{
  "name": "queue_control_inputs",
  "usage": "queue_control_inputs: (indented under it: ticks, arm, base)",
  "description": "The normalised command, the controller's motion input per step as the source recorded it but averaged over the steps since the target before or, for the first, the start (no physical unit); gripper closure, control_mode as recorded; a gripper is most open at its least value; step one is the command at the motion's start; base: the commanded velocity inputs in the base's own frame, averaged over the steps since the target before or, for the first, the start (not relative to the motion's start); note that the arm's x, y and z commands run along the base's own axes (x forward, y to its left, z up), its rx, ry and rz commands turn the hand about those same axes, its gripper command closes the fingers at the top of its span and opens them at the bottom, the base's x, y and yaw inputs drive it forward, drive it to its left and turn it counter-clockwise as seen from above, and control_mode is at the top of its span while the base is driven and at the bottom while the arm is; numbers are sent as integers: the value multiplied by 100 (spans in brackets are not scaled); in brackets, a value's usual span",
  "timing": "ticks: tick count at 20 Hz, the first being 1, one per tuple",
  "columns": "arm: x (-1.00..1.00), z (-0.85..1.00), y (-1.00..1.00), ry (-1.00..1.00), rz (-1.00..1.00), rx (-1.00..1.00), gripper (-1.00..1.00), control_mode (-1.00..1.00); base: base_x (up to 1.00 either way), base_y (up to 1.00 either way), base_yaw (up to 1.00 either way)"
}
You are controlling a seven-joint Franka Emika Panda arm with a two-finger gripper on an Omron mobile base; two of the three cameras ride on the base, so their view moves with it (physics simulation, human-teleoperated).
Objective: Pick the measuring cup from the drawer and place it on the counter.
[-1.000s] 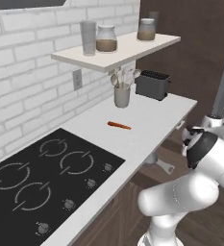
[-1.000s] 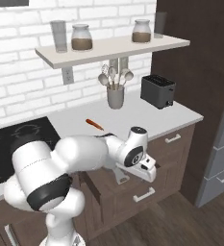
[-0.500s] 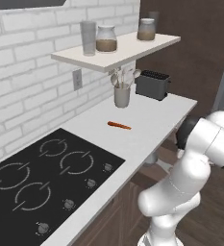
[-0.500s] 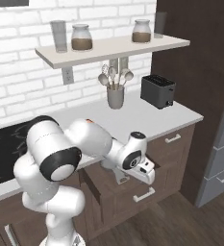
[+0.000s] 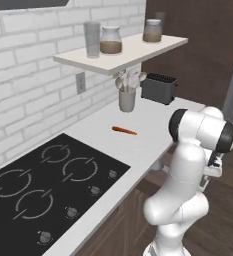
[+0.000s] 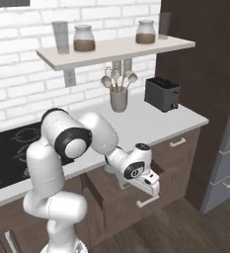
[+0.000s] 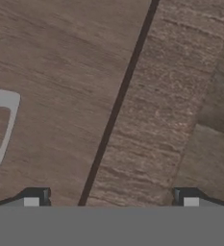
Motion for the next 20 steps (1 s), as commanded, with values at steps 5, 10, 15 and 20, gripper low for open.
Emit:
queue_control_inputs:
  ticks: [5, 10, 15, 20]
  arm:
    - [-42, -46, -39, 9, -7, 2, -100, -100]
    - [-100, 0, -100, 12, -4, 18, -100, -100]
    - [-100, -3, -100, 3, 0, 19, -100, -100]
    - [-92, 46, -78, 0, 0, 14, -100, -100]
  base:
    - [0, 0, 0]
    - [0, 0, 0]
    - [0, 0, 0]
    - [0, 0, 0]
